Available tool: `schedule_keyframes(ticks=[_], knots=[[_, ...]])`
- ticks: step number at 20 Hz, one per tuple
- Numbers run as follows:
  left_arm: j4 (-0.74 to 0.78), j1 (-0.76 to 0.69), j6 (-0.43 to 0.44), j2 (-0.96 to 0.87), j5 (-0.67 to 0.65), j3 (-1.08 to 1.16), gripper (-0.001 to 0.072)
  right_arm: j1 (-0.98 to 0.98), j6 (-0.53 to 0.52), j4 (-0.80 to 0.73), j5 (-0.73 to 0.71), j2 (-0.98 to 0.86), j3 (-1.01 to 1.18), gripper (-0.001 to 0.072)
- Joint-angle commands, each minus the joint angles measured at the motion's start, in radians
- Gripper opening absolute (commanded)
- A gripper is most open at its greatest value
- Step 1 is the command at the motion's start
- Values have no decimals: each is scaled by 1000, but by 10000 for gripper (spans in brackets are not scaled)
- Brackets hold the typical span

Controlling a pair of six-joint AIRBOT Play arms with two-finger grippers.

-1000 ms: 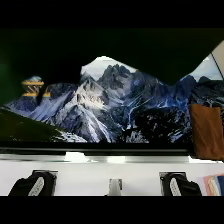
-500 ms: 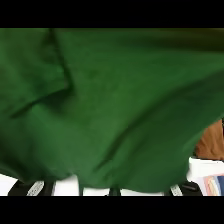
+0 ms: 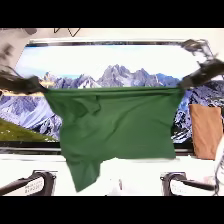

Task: Fold the shirts.

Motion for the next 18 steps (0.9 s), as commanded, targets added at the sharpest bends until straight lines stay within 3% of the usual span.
schedule_keyframes(ticks=[1,4,5,8,14,16,18], knots=[[-22,-43,4,-148,256,-93,34,45,151,-50,-288,-171,-6,30],[-100,-54,-6,-219,521,-61,34,16,189,-58,-437,-231,-6,30],[-149,-55,-45,-245,603,-51,33,3,188,-52,-470,-252,-6,30],[-244,-85,-59,-340,694,-19,34,-11,186,-35,-525,-311,-6,30],[-246,-145,-55,-401,630,-10,33,-11,170,-39,-530,-356,1,31],[-246,-114,-36,-370,462,17,34,-11,38,-39,-443,-320,13,31],[-184,-105,10,-369,228,18,34,-19,-37,-37,-243,-306,10,31]])
